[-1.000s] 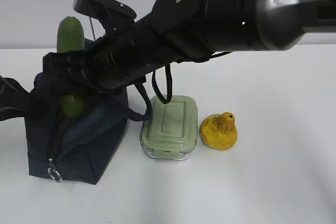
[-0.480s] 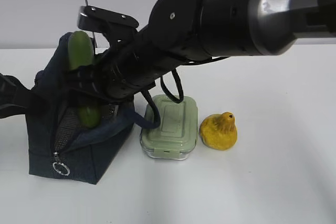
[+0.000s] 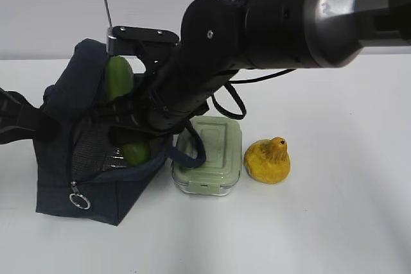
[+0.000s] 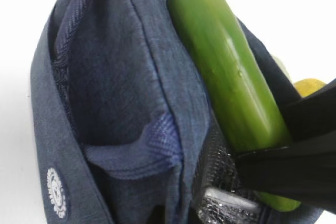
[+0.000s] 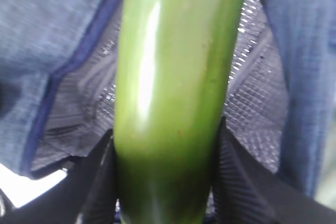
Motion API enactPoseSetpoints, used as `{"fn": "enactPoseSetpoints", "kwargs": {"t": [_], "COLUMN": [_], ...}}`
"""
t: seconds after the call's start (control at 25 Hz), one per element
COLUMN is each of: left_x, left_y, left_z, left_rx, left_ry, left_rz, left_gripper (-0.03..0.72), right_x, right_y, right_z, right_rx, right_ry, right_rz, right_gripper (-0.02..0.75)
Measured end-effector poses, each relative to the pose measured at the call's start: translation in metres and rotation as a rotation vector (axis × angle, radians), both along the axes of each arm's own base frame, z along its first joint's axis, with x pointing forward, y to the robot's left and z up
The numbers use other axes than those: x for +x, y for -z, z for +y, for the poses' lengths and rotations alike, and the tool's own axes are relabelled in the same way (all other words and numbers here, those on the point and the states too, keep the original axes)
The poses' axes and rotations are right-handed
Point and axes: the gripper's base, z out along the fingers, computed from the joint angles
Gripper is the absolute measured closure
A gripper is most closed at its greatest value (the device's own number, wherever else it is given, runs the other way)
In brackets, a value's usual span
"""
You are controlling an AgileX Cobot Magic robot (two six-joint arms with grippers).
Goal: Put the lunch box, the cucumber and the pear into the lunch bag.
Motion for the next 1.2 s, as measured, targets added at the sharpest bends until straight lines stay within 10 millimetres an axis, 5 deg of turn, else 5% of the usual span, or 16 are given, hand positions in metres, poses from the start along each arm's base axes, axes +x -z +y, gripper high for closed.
{"fn": "enactPoseSetpoints", "kwargs": {"t": [0.68, 1.2], "left_x": [0.0, 0.0], "left_y": [0.0, 0.0], "left_z": [0.0, 0.0], "left_rx": [-0.003, -0.003], "left_ry": [-0.001, -0.001], "left_rz": [0.0, 0.001], "left_gripper": [0.685, 0.685], "right_x": [-0.001, 0.014], "right_y": [0.003, 0.002], "right_z": [-0.005, 0.013], "right_rx": [-0.073, -0.062], "right_ry": [-0.015, -0.049], "right_rz": [0.012, 0.035], "right_gripper": [0.39, 0.39]}}
